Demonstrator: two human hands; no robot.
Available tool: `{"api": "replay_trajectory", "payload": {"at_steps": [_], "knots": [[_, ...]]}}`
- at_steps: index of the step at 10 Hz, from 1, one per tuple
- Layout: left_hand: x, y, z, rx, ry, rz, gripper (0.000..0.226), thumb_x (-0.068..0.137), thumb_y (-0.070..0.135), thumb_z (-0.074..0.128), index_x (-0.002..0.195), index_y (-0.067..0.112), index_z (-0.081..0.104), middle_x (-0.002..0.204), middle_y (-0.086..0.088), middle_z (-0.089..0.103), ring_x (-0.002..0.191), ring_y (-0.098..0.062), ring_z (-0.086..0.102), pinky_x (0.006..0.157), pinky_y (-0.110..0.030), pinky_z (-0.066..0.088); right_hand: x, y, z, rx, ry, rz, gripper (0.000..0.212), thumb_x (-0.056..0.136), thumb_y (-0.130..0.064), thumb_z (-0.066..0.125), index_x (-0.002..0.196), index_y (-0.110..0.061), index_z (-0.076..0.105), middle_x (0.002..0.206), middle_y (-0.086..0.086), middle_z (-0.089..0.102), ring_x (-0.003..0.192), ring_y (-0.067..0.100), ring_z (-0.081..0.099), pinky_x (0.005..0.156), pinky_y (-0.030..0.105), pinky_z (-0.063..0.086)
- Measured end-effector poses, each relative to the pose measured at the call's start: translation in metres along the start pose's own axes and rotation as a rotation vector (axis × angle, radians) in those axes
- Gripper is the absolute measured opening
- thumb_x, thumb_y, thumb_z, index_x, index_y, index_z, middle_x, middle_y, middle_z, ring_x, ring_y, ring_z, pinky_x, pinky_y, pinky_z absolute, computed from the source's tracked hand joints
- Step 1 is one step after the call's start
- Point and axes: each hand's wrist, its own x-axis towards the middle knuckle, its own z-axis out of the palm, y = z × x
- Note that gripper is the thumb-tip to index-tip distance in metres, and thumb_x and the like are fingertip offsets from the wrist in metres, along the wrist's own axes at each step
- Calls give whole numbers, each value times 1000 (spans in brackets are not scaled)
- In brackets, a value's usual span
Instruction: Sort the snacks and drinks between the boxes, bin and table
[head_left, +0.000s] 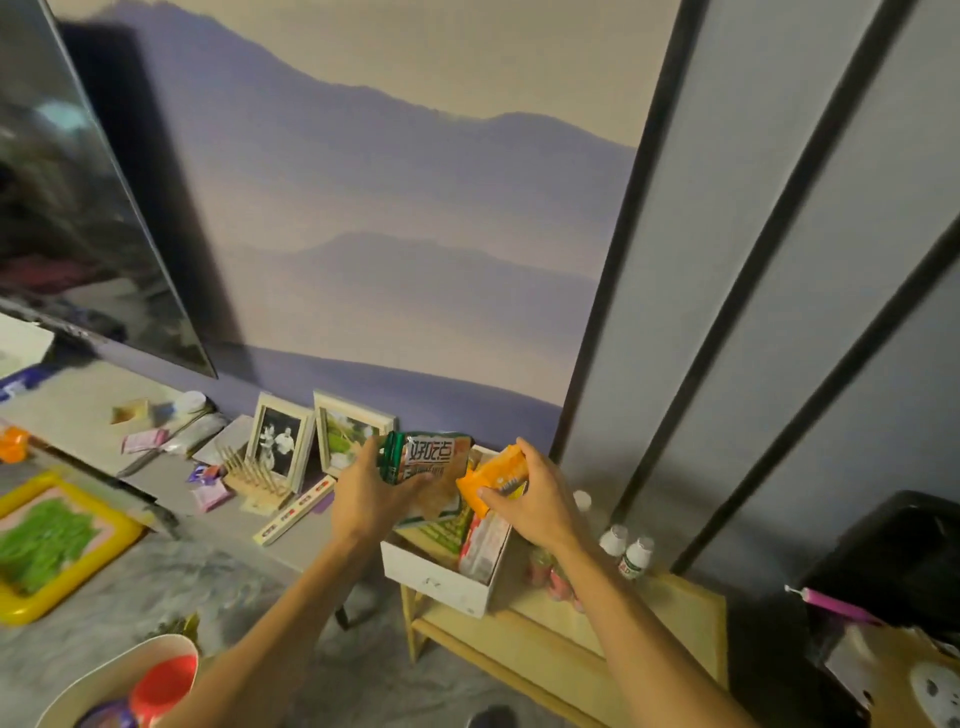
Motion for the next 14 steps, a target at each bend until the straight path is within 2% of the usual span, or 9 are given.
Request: {"api": "replay_trajectory", "payload": {"at_steps": [2, 3, 4, 5, 6, 8, 10, 12, 14], "knots": [[66, -47, 57, 28, -164, -77, 61, 74, 43, 94, 120, 30, 57, 94, 18, 71, 86, 0, 71, 69, -21, 60, 70, 40, 42, -20, -205, 10, 106, 77, -67, 86, 164, -34, 35, 162, -5, 46, 146, 19, 49, 115, 38, 46], [96, -65, 84, 70, -249, -142, 57, 74, 40, 95, 118, 30, 60, 95, 16, 73, 88, -3, 72, 73, -26, 62, 98, 68, 69, -65, -362, 15, 113, 72, -73, 87, 164, -38, 32, 153, -11, 53, 131, 13, 60, 104, 34, 55], [119, -81, 108, 142, -309, -191, 57, 73, 42, 96, 115, 30, 60, 93, 16, 72, 83, -5, 70, 66, -23, 56, 115, 86, 87, -158, -494, 11, 115, 73, -71, 87, 166, -34, 31, 143, -4, 60, 121, 18, 65, 95, 34, 54], [134, -104, 125, 224, -382, -263, 63, 70, 49, 94, 118, 28, 59, 98, 13, 70, 84, -10, 66, 65, -22, 51, 130, 102, 111, -236, -556, -31, 91, 74, -61, 87, 150, -33, 44, 147, 1, 59, 133, 31, 60, 103, 40, 51], [146, -142, 139, 245, -498, -347, 76, 59, 66, 90, 122, 32, 63, 100, 15, 75, 87, -8, 71, 77, -33, 63, 136, 115, 134, -317, -630, -49, 90, 71, -59, 86, 146, -30, 46, 150, 4, 57, 138, 33, 54, 111, 47, 46], [165, -175, 146, 227, -729, -409, 67, 65, 61, 94, 120, 31, 70, 95, 13, 79, 76, -1, 75, 63, -19, 60, 124, 140, 172, -229, -615, 8, 123, 73, -41, 91, 169, -37, 13, 176, -4, 21, 161, 25, 21, 126, 51, 34], [155, -169, 156, 304, -723, -316, 59, 70, 66, 88, 116, 37, 64, 99, 17, 75, 89, -8, 73, 78, -28, 62, 112, 139, 176, -319, -569, 38, 115, 77, -41, 90, 169, -24, 22, 173, -2, 29, 159, 22, 27, 125, 47, 37], [161, -171, 147, 433, -694, -210, 91, 59, 91, 70, 129, 33, 59, 121, 6, 61, 102, -18, 68, 85, -43, 63, 112, 121, 160, -350, -573, 102, 110, 84, -53, 82, 170, -19, 22, 176, 3, 22, 163, 25, 18, 131, 47, 26], [182, -133, 122, 340, -828, 15, 76, 88, 78, 61, 151, 38, 44, 153, 0, 49, 133, -27, 57, 107, -49, 52, 113, 89, 122, -336, -339, 200, 95, 94, -75, 53, 168, -22, 26, 175, 2, 27, 161, 25, 24, 130, 47, 25]]}}
